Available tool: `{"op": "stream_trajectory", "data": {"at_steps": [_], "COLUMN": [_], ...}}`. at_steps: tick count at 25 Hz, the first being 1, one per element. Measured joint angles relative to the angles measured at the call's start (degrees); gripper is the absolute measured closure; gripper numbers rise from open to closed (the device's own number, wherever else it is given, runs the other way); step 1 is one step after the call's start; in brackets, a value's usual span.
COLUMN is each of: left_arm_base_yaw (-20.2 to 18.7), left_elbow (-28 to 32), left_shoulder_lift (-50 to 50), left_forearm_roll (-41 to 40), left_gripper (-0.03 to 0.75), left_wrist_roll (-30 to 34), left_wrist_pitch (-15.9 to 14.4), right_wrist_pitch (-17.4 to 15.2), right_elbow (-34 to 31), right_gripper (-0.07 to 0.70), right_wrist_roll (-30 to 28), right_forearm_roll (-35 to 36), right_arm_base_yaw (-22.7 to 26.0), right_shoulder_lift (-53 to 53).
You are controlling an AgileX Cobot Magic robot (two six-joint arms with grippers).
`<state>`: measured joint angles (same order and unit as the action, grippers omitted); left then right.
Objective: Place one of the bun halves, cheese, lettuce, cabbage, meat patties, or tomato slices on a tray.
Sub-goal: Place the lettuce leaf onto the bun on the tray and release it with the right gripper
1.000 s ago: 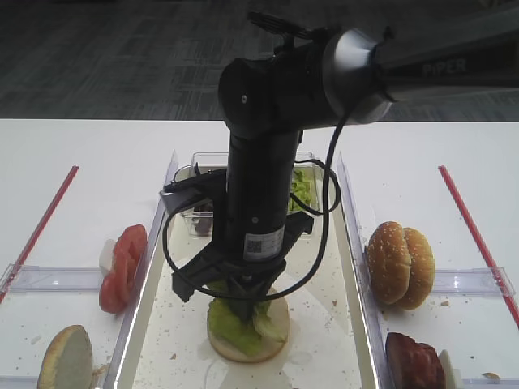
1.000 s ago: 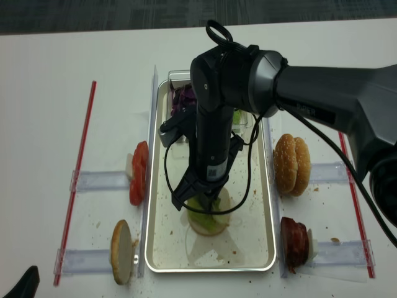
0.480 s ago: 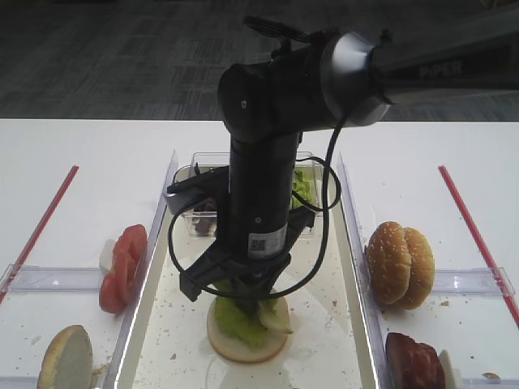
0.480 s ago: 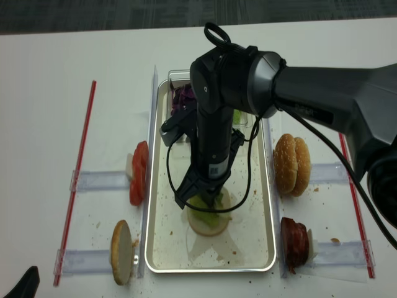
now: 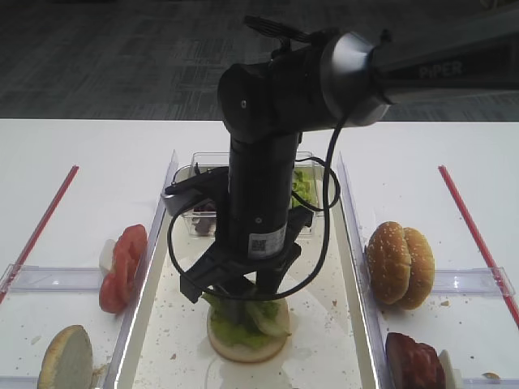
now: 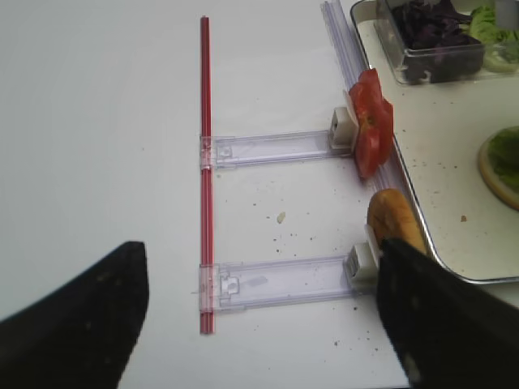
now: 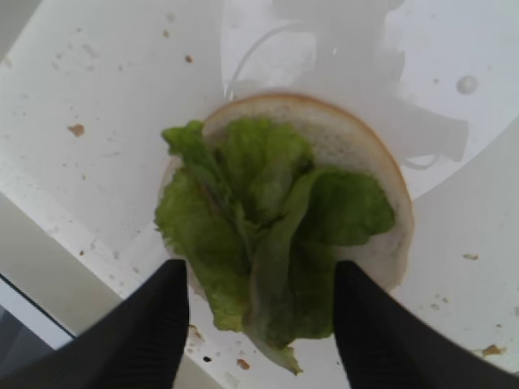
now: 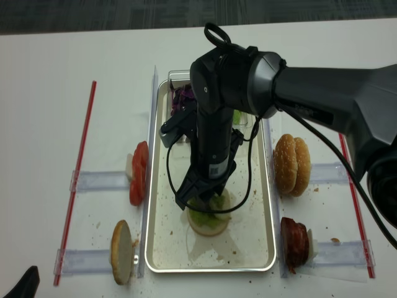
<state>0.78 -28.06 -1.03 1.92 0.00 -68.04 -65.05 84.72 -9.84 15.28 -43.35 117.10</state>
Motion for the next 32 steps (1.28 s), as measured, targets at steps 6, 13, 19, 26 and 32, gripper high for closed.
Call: {"op": "stream_trajectory", "data": {"at_steps": [6, 13, 19, 26, 32], "left_arm_base_yaw": [0.0, 0.0, 0.0, 0.0, 0.0], "left_elbow": [0.0, 0.0, 0.0, 0.0, 0.0], "left_shoulder_lift": [0.0, 0.0, 0.0, 0.0, 0.0], "left_forearm_roll": [0.0, 0.0, 0.0, 0.0, 0.0], "left_gripper": [0.181, 0.181, 0.181, 0.181, 0.181], "left_wrist_roll": [0.0, 0.0, 0.0, 0.0, 0.0], "left_wrist_pitch": [0.0, 0.0, 0.0, 0.0, 0.0], "right_wrist_pitch": [0.6, 1.1, 1.1, -3.8, -4.5], "right_elbow": [0.0, 0.0, 0.0, 6.0, 12.2], "right_gripper": [0.083, -0.045, -0.05, -0.053, -0.053], "right_wrist_roll": [-1.3, -1.4, -1.4, -1.2, -0.3], "right_forearm_roll": [0.0, 0.0, 0.0, -3.3, -6.8], "right_arm_base_yaw": [0.0, 0.0, 0.0, 0.0, 0.0], "right_shoulder_lift": [0.0, 0.0, 0.0, 0.1, 0.1]}}
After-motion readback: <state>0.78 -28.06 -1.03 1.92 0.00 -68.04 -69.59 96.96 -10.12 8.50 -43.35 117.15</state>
